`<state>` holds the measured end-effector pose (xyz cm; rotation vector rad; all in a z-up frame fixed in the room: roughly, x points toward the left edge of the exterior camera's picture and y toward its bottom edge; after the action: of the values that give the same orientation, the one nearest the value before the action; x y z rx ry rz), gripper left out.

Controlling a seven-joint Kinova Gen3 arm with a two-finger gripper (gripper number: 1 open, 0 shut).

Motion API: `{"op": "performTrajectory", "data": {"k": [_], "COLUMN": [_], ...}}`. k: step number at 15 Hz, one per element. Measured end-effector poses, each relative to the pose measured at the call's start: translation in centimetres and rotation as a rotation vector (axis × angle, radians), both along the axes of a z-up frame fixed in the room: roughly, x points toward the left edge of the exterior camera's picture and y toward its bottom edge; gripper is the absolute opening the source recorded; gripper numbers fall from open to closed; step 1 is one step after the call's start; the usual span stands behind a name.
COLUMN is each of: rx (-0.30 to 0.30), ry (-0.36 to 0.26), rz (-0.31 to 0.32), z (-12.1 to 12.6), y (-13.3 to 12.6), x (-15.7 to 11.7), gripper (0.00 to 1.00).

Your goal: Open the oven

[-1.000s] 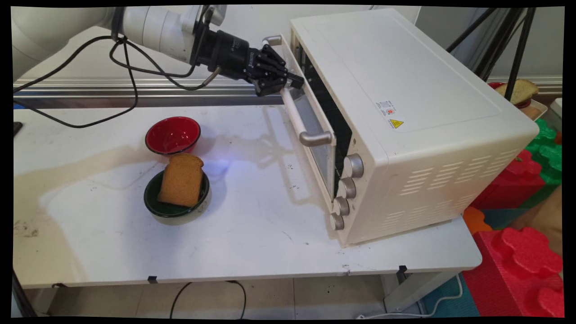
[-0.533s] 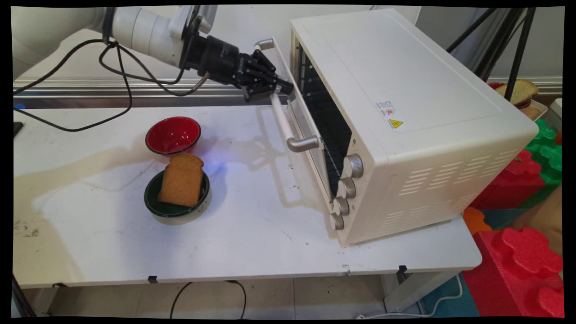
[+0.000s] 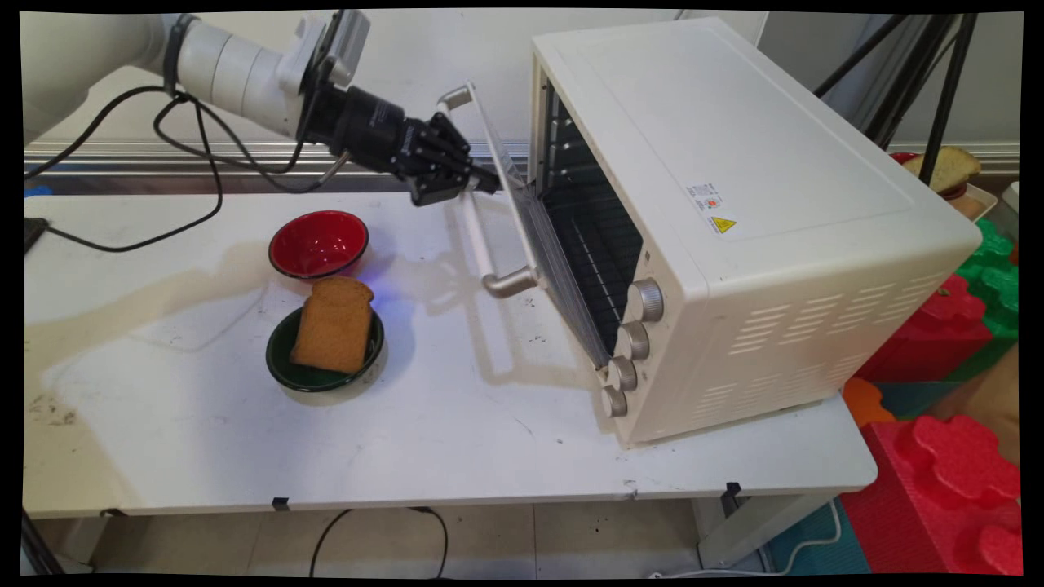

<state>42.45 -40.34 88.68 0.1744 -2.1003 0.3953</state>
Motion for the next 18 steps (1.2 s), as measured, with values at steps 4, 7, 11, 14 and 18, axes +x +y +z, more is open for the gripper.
{"op": "performTrajectory", "data": {"k": [4, 7, 11, 14, 18], "rx": [0.032, 0.058, 0.094, 0.116, 0.143], "ry": [-0.017, -0.028, -0.053, -0.075, -0.102], "rz": [0.01, 0.015, 0.012, 0.01, 0.009], "z": [-1.3, -2.3, -3.9, -5.2, -6.9], "y": [1.0, 1.5, 1.8, 2.3, 3.0], "x": [1.9, 3.0, 4.5, 5.8, 7.4], "gripper": [0.0, 0.0, 0.0, 0.0, 0.0]}}
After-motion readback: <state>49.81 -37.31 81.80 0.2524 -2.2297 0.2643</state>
